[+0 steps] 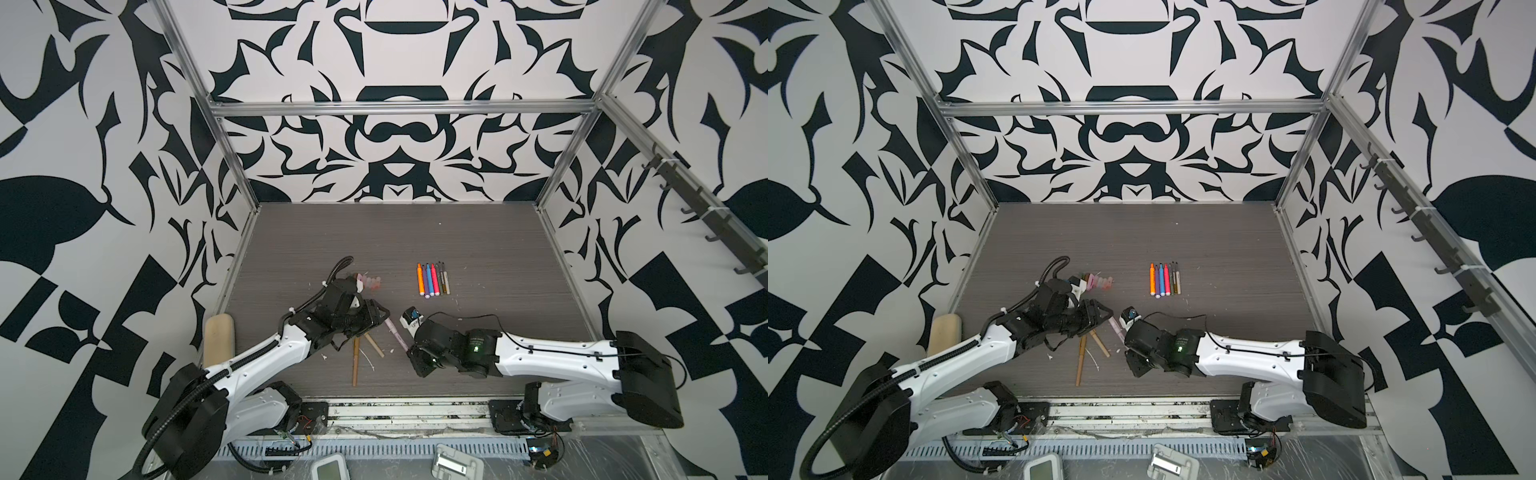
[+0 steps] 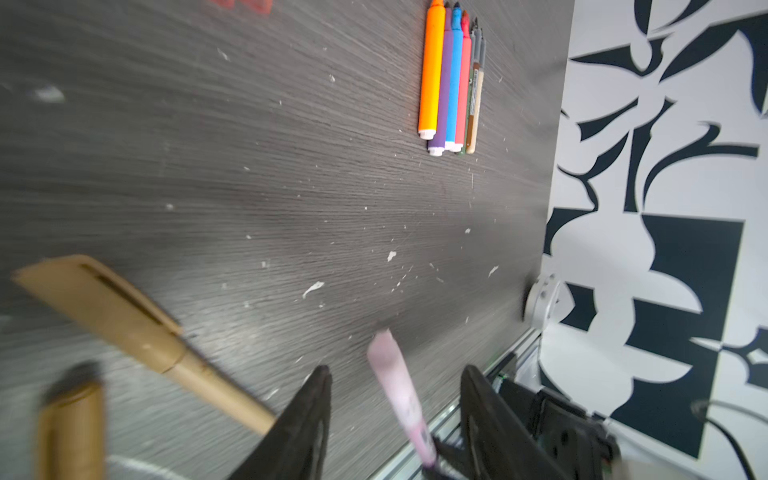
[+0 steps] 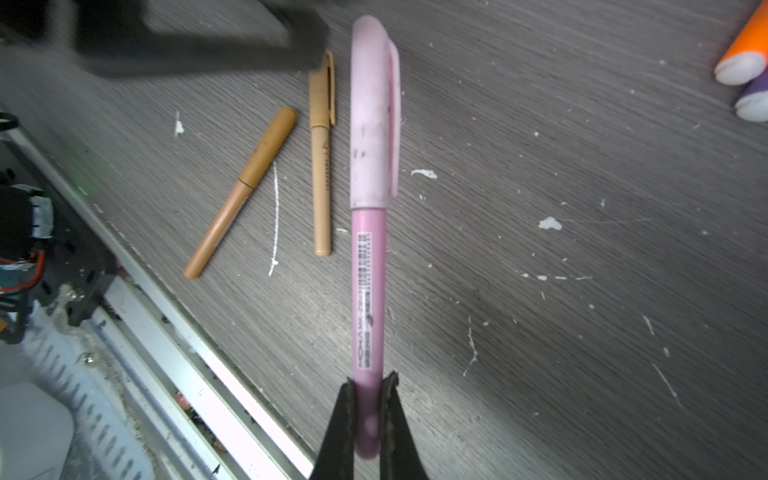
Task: Open the pen caps
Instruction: 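Pull the pink cap off with the left gripper while the right holds the pen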
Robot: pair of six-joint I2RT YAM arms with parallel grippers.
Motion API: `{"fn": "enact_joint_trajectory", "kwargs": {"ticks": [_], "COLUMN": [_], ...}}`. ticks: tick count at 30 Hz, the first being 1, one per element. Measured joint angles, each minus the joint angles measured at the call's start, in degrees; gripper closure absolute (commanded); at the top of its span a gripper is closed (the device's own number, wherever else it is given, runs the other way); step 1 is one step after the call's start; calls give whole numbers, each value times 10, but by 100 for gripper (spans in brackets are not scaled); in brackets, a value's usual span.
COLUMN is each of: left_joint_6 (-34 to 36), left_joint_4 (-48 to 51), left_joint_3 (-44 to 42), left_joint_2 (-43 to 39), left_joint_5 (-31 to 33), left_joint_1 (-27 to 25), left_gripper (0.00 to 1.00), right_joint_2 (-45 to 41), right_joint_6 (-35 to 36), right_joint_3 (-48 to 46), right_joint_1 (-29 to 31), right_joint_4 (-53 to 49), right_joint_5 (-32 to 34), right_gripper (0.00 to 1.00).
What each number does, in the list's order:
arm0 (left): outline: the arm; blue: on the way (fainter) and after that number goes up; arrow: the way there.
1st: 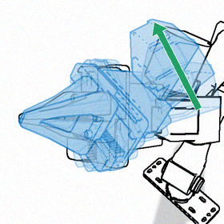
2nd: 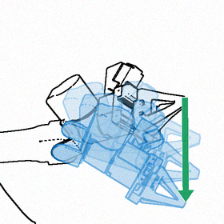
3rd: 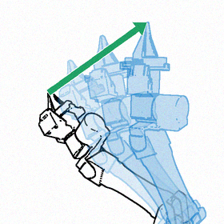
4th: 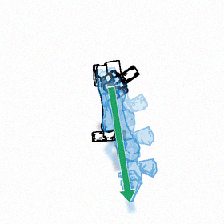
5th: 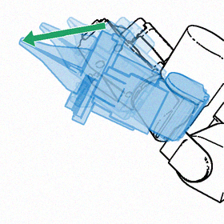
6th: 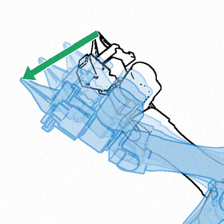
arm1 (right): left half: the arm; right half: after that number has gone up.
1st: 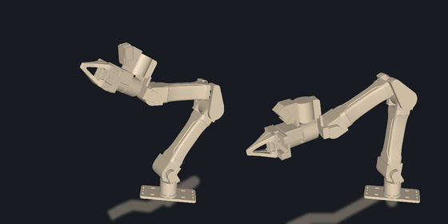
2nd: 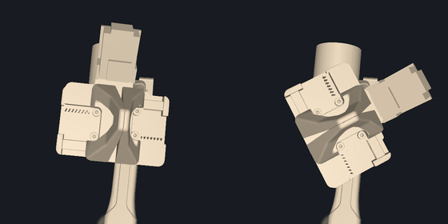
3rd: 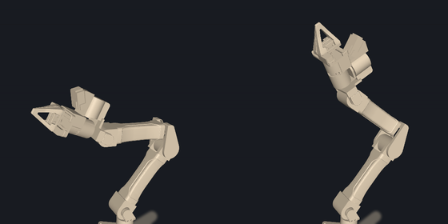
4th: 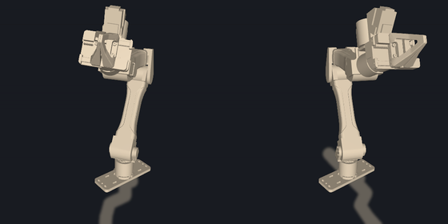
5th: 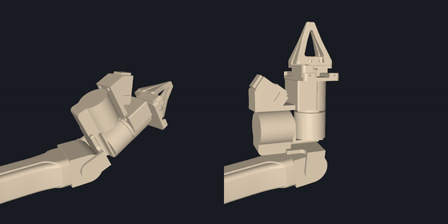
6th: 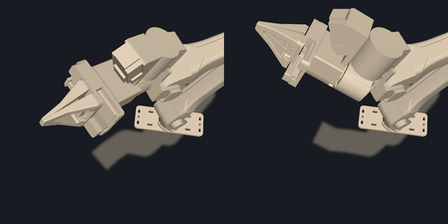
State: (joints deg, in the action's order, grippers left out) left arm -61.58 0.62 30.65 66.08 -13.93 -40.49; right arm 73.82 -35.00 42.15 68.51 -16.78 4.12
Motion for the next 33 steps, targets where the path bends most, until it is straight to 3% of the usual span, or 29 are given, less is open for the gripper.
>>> {"fn": "enact_joint_trajectory", "kwargs": {"ticks": [6,20,22,23,24,25,29,33], "left_joint_6": [-45,-64,-65,-67,-68,-70,-64,-59], "left_joint_4": [-54,-74,-77,-78,-79,-81,-94,-92], "left_joint_3": [-3,-2,-1,0,1,2,14,14], "left_joint_2": [16,32,38,41,43,45,46,46], "left_joint_5": [31,52,52,52,52,52,54,55], "left_joint_1": [-39,-61,-64,-66,-68,-70,-80,-87], "left_gripper": [48,59,69,77,92,100,100,100], "right_joint_2": [-3,-31,-31,-32,-32,-32,-31,-31], "right_joint_6": [0,0,0,0,0,0,-10,-7], "right_joint_3": [0,2,2,2,3,5,10,11], "right_joint_1": [0,0,0,0,0,0,0,0], "right_joint_4": [-1,-4,-7,-10,-15,-19,-28,-23], "right_joint_5": [0,2,3,5,7,7,14,8], "right_gripper": [100,100,100,100,100,97,68,63]}}
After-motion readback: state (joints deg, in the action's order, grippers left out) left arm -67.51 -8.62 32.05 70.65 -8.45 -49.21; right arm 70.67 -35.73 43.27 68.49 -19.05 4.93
